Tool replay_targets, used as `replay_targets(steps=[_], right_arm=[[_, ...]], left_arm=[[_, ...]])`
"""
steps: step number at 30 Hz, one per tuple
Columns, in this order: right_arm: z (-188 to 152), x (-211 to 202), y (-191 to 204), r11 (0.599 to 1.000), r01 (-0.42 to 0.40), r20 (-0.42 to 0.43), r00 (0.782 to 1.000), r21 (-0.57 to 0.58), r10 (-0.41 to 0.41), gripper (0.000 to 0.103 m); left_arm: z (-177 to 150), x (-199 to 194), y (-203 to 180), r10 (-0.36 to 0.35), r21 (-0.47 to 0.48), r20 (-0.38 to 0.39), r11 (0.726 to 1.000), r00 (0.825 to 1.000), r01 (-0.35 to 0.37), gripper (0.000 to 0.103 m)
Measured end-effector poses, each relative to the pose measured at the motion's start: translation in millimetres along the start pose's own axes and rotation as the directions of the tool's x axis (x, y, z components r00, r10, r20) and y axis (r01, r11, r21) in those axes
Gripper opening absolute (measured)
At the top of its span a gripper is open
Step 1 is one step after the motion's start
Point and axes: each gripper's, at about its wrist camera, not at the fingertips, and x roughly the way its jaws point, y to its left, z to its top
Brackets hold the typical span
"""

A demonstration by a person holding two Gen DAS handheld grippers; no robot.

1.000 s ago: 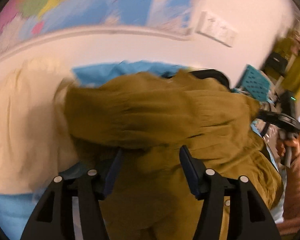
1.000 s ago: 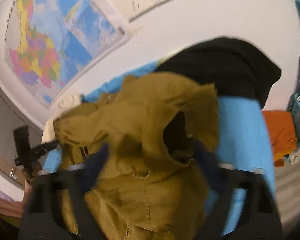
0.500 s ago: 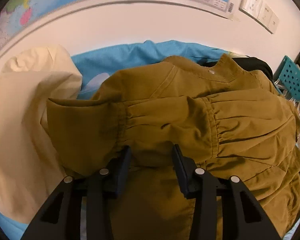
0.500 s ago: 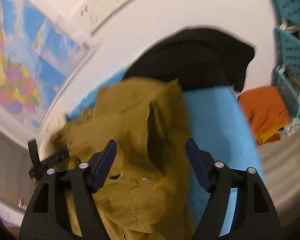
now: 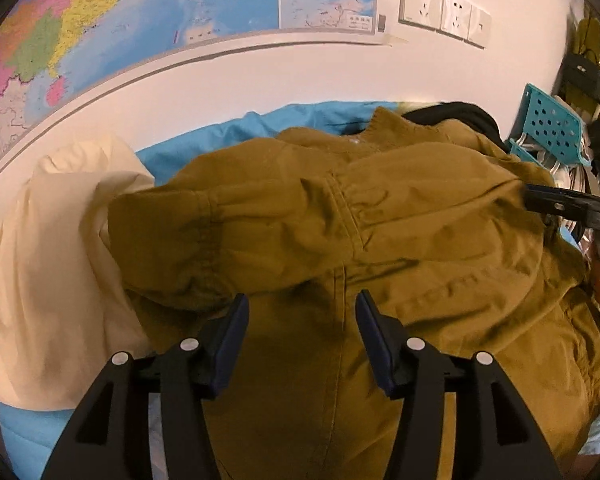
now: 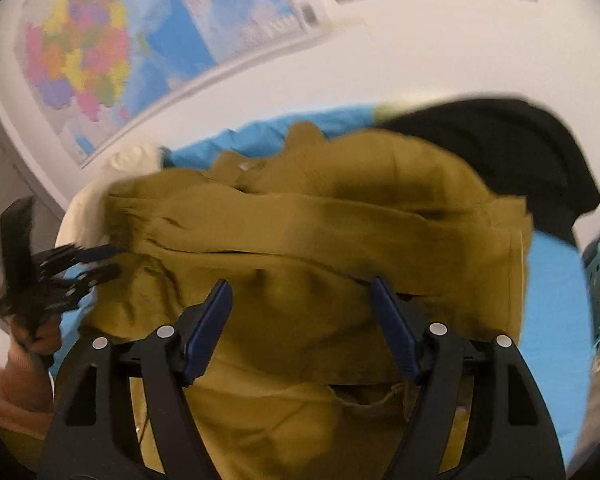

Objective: Fold large clothes

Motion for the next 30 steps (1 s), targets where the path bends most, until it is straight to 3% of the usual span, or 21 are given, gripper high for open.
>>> replay_targets(steps=[2, 5, 10, 14, 17, 20, 23, 25, 30], right_arm=[[-3.3, 7.5, -14.9, 0.997, -0.037, -0.031, 0.999, 0.065, 0.039, 0.071], [-4.6, 1.6, -15.2, 0.997, -0.030, -0.034, 0.999, 0.078, 0.033, 0.069], [-7.2, -32.4, -0.8, 0.998, -0.054, 0.065, 0.997, 0.017, 0.053, 0.073], [-8.0, 0.0, -17.8, 0.997, 0.019, -0.048, 0.999, 0.081, -0.015, 0.073], [-11.0, 13.3, -25.7, 0.995, 0.033, -0.094, 0.995, 0.096, -0.024, 0.071], [-12.2, -12.0, -17.1, 0.997, 0.014, -0.039, 0.999, 0.077, -0.011, 0.080], [-21.4, -50.6, -12.8, 0.998, -0.013, 0.026, 1.000, 0.058, 0.011, 0.082], [-34.1, -72.7, -16.0, 0.997, -0.036, 0.045, 0.998, 0.074, 0.032, 0.091], [-84.7, -108.7, -34.3, 0.990, -0.002, 0.023, 1.000, 0.138, -0.001, 0.091]], left_arm=[[-2.3, 7.3, 0.1, -0.004, -0.007, -0.015, 1.000, 1.000, 0.004, 0.053], [-7.5, 13.1, 4.3, -0.005, -0.023, -0.040, 1.000, 0.999, 0.004, 0.053], [-14.7, 19.1, 10.1, -0.011, -0.036, -0.060, 0.999, 0.998, 0.009, 0.053], [-21.2, 17.7, 15.6, -0.013, -0.056, -0.065, 0.998, 0.998, 0.009, 0.053], [-31.7, -5.3, 25.0, -0.070, -0.082, -0.006, 0.994, 0.998, 0.069, 0.069], [-49.2, -33.4, 31.0, -0.038, -0.056, 0.045, 0.998, 0.998, 0.041, 0.076], [-73.5, -54.3, 42.3, -0.024, -0.058, 0.044, 0.998, 0.999, 0.026, 0.076], [-91.4, -62.7, 49.7, -0.043, -0.070, 0.036, 0.997, 0.998, 0.046, 0.077], [-135.7, -71.4, 62.6, -0.107, -0.142, -0.007, 0.984, 0.994, 0.105, 0.077]])
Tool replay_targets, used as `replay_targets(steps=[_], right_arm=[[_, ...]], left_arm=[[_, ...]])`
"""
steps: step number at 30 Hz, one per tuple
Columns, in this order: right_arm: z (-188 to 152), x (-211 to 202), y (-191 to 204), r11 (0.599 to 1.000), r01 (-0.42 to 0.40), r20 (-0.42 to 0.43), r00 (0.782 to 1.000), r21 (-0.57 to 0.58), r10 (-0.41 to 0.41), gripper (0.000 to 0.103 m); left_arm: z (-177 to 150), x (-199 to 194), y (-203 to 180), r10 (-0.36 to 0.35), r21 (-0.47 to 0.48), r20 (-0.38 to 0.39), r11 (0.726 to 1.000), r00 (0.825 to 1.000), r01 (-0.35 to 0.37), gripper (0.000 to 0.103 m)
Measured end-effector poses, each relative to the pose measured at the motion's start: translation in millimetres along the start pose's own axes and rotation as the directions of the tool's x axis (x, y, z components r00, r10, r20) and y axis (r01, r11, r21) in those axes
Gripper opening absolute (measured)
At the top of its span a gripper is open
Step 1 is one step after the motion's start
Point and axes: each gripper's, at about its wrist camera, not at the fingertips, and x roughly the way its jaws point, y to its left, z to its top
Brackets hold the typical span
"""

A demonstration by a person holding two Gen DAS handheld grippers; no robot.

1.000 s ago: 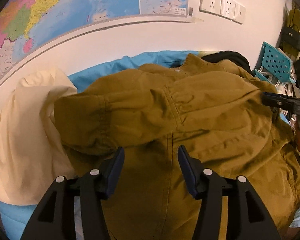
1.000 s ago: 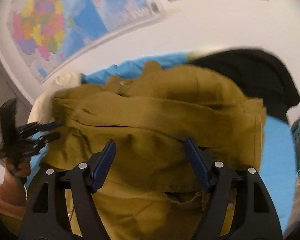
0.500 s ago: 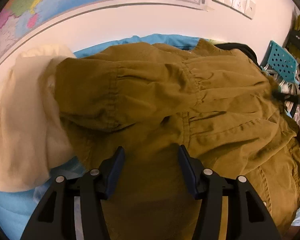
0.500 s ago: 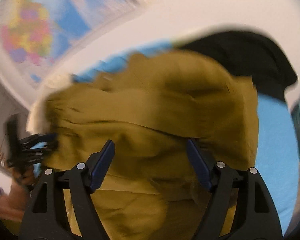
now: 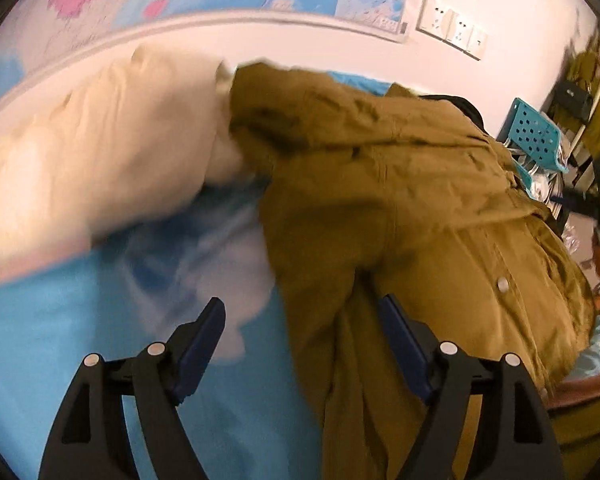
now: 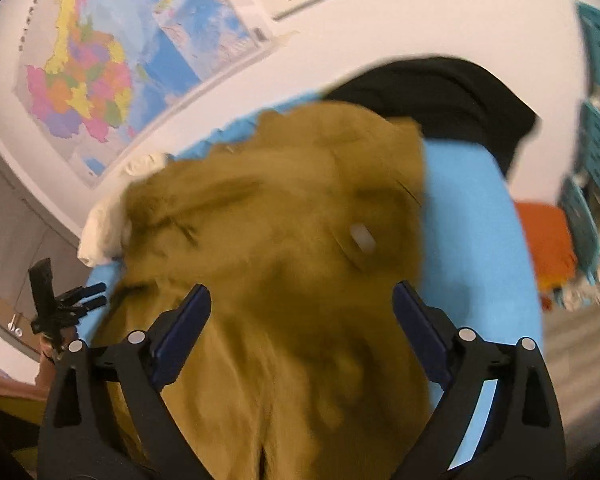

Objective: Fold large clothes

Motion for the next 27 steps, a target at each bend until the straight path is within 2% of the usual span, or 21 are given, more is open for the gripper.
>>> replay_targets(steps=[6, 12, 13, 16, 18, 22, 24, 26, 27], right_arm=[[-69.6, -34.8, -30.2, 0.994, -0.004, -0.016, 1.000, 0.108, 0.005, 0.092], [-111.7, -51.9, -39.8, 0.981, -0.086, -0.003, 0.996, 0.174, 0.088, 0.094], [-117.1, -51.6, -39.4, 0.979, -0.099, -0.006, 0.995, 0.178, 0.102, 0.094], [-126.3, -54.2, -33.0, 0.977, -0.132, 0.013, 0.991, 0.165, 0.132, 0.098], [-132.7, -54.9, -27.1, 0.972, -0.175, 0.018, 0.985, 0.159, 0.174, 0.098], [-142.2, -53.9, -13.9, 0.964, -0.236, 0.001, 0.971, 0.125, 0.238, 0.098], [-147.4, -51.2, -5.1, 0.950, -0.294, -0.007, 0.955, 0.109, 0.296, 0.098], [-151.0, -48.0, 1.5, 0.946, -0.310, -0.012, 0.950, 0.091, 0.313, 0.097], [-152.0, -47.9, 3.0, 0.943, -0.320, -0.006, 0.947, 0.092, 0.322, 0.092]], left_arm=[[-41.2, -15.1, 11.1, -0.106, -0.080, -0.029, 0.991, 0.994, 0.104, 0.077], [-68.0, -24.6, 4.1, -0.190, -0.096, -0.072, 0.979, 0.979, 0.182, 0.077], [-74.3, -25.6, 1.9, -0.228, -0.112, -0.093, 0.970, 0.969, 0.217, 0.077], [-85.2, -23.1, -7.2, -0.283, -0.119, -0.126, 0.956, 0.951, 0.269, 0.077], [-90.8, -25.2, -15.3, -0.295, -0.107, -0.124, 0.953, 0.947, 0.283, 0.080], [-100.0, -29.3, -35.7, -0.384, -0.082, -0.142, 0.923, 0.912, 0.376, 0.080], [-101.9, -30.2, -45.8, -0.402, -0.062, -0.143, 0.916, 0.905, 0.397, 0.080], [-102.8, -28.9, -52.8, -0.411, -0.056, -0.146, 0.911, 0.900, 0.408, 0.082], [-103.2, -26.8, -55.3, -0.408, -0.059, -0.152, 0.913, 0.900, 0.404, 0.082]])
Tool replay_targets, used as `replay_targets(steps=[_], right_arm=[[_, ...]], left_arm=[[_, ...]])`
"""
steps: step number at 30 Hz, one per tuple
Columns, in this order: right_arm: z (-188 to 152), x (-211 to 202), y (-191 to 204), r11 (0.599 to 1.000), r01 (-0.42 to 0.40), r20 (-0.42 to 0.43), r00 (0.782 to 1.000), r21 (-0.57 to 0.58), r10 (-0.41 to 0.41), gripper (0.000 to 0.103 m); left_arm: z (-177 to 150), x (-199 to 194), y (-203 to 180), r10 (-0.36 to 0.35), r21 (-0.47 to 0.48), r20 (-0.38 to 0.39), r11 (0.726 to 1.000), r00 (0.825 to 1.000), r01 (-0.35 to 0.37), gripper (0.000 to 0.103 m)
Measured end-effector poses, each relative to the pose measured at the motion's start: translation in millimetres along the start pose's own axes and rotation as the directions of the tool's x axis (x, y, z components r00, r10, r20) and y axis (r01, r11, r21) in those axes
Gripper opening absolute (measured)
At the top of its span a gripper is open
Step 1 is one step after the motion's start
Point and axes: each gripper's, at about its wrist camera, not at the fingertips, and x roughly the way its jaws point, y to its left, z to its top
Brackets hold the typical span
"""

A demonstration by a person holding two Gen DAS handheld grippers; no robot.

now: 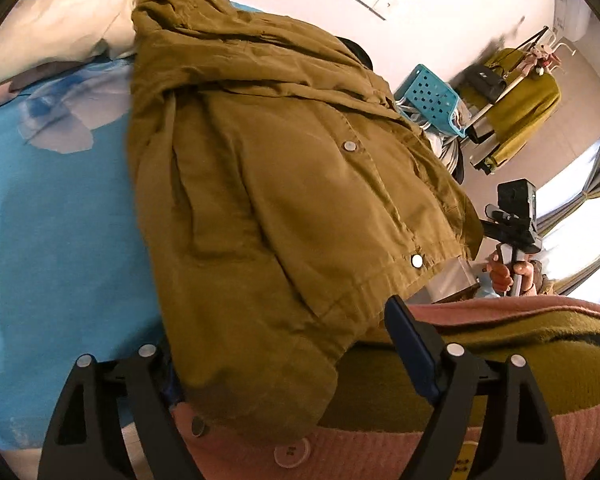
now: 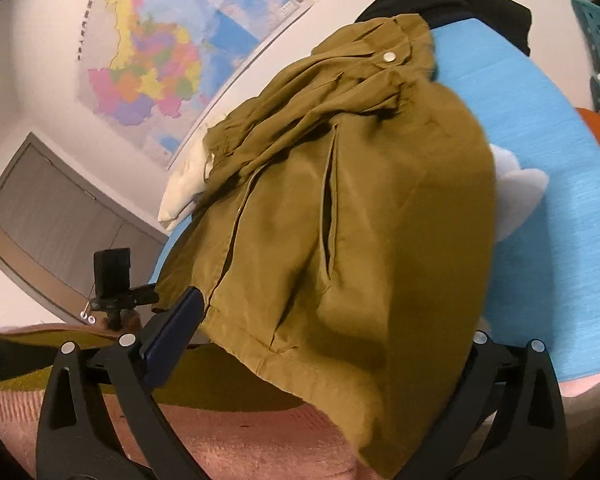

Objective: Fold large clothes

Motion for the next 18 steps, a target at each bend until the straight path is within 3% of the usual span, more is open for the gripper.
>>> replay_targets(steps=[1, 3, 4, 6, 8, 9, 13, 15, 17, 18], right_arm=[[-0.6, -0.7, 0.9, 1.000, -0.029, 0.006, 1.000, 0.000, 0.029, 0.082], [-1.6, -1.7, 4.1, 0.999, -0.047, 0.020, 0.999, -0.006, 0.047, 0.072], [-2.0, -0.2, 6.2, 0.999, -0.048, 0.015, 0.999, -0.010, 0.048, 0.058], [-2.7, 2.8, 10.7, 1.000, -0.016, 0.008, 1.000, -0.027, 0.016, 0.039], [-2.9, 2.6, 9.3, 1.000, -0.006, 0.013, 1.000, -0.018, 0.006, 0.021], [-2.9, 0.8, 7.5, 1.000, -0.005, 0.020, 1.000, -0.006, 0.005, 0.013], [-1.1, -21.3, 12.5, 0.998, -0.057, 0.097, 0.994, -0.004, 0.057, 0.006], [0.2, -35.4, 21.8, 0.994, -0.096, 0.135, 0.986, -0.052, 0.102, 0.009], [-2.2, -37.8, 22.8, 0.995, -0.068, 0.112, 0.991, -0.068, 0.076, 0.025], [-3.7, -35.6, 19.7, 0.995, -0.075, 0.091, 0.993, -0.061, 0.080, 0.046]], left_arm=[[1.2, 3.9, -0.5, 0.011, -0.004, -0.010, 1.000, 1.000, -0.011, 0.082], [5.2, 4.5, -0.8, 0.027, -0.021, 0.008, 0.999, 1.000, -0.026, 0.076], [7.9, 6.2, 0.2, 0.036, -0.042, 0.015, 0.998, 0.999, -0.036, 0.072], [13.3, 8.1, 4.0, 0.091, -0.079, 0.024, 0.993, 0.996, -0.089, 0.040], [18.4, 10.6, 10.6, 0.105, -0.128, 0.016, 0.986, 0.994, -0.102, 0.018], [19.3, 8.9, 14.0, 0.087, -0.160, 0.020, 0.984, 0.996, -0.083, 0.013], [20.3, -15.1, 5.7, 0.086, -0.155, 0.087, 0.985, 0.992, -0.071, 0.007], [21.2, -34.6, 1.0, 0.058, -0.144, 0.140, 0.989, 0.989, -0.038, 0.007], [20.6, -43.6, -2.0, 0.070, -0.118, 0.157, 0.992, 0.985, -0.052, 0.007], [19.1, -43.0, -0.7, 0.079, -0.113, 0.140, 0.992, 0.987, -0.063, 0.007]])
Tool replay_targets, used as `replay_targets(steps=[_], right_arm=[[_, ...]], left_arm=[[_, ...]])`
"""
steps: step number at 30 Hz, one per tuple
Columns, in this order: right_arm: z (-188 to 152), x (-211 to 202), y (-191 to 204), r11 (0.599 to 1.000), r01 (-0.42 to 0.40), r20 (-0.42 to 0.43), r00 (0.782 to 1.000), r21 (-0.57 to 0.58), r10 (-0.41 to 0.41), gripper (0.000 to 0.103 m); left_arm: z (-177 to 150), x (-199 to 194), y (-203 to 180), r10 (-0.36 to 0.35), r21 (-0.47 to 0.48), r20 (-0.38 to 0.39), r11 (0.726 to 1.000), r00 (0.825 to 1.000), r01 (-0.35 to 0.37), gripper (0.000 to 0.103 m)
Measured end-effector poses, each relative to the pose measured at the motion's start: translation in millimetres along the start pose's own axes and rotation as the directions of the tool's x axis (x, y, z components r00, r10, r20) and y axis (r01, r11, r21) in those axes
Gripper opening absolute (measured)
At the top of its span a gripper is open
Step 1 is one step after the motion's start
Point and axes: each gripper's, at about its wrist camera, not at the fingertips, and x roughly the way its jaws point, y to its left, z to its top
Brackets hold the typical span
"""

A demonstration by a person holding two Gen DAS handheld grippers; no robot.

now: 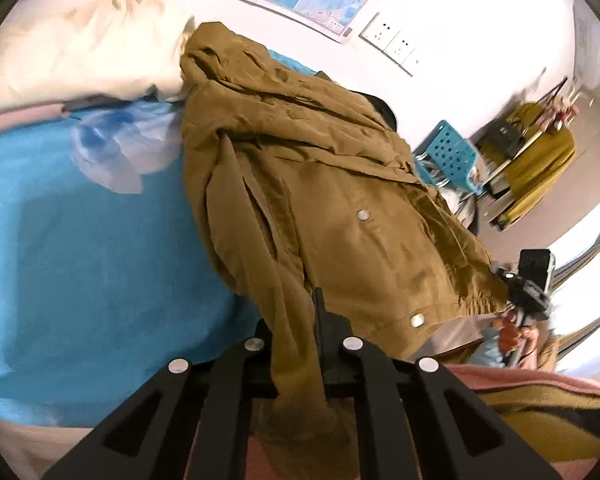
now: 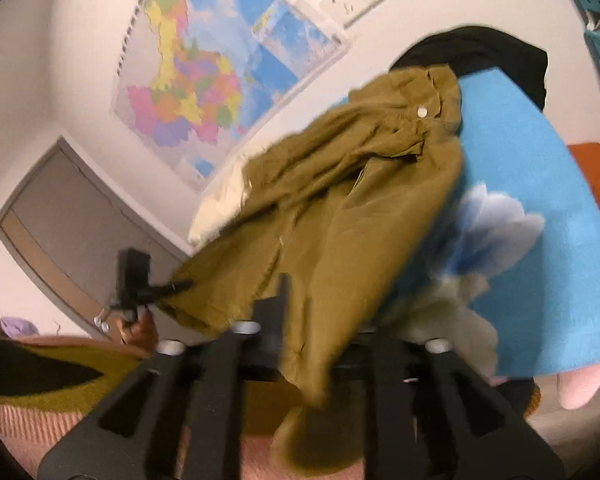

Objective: Fold large clothes

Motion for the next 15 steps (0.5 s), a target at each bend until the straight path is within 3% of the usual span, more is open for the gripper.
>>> replay_targets(steps=[1, 4, 5, 6, 8, 9, 10, 11, 15], right_arm=[[-5.8, 4.9, -5.3, 1.000, 0.008, -0.035, 0.999, 0.018, -0.008, 0.054], [-21.2, 20.3, -11.6, 0.999, 0.038, -0.106, 0.994, 0.029, -0.034, 0.052], [-24.2, 23.7, -12.6, 0.999, 0.035, -0.108, 0.994, 0.038, -0.030, 0.050], [-25.4, 24.5, -14.0, 0.998, 0.026, -0.095, 0.995, 0.049, -0.022, 0.045], [-25.1, 25.0, -17.3, 0.997, 0.027, -0.074, 0.997, 0.074, -0.022, 0.020], [-24.9, 26.4, -16.7, 0.997, 0.032, -0.069, 0.997, 0.077, -0.027, 0.007], [-23.3, 25.0, -15.0, 0.996, 0.038, -0.057, 0.998, 0.077, -0.034, 0.006], [-21.5, 22.1, -11.7, 0.997, 0.032, -0.041, 0.999, 0.074, -0.029, 0.006], [-7.3, -1.2, 11.7, 0.999, -0.015, 0.072, 0.997, 0.035, 0.013, 0.005]], left_arm=[[-3.1, 3.1, 3.1, -0.011, 0.000, -0.019, 1.000, 1.000, 0.011, 0.008], [-13.5, 21.5, 14.4, -0.003, -0.035, -0.098, 0.999, 0.995, -0.001, 0.013], [-17.4, 25.8, 18.9, -0.020, -0.047, -0.114, 0.999, 0.993, 0.014, 0.022], [-20.1, 29.8, 20.9, -0.046, -0.058, -0.126, 0.998, 0.991, 0.039, 0.032], [-23.3, 32.3, 23.6, -0.074, -0.074, -0.111, 0.995, 0.991, 0.066, 0.033], [-23.9, 33.1, 23.4, -0.075, -0.075, -0.108, 0.995, 0.991, 0.067, 0.031], [-23.1, 32.3, 23.2, -0.069, -0.079, -0.105, 0.995, 0.992, 0.061, 0.027], [-23.5, 30.7, 23.8, -0.057, -0.084, -0.094, 0.995, 0.994, 0.049, 0.008], [-16.2, 7.7, 13.1, -0.058, -0.071, -0.021, 0.996, 0.998, 0.056, 0.004]])
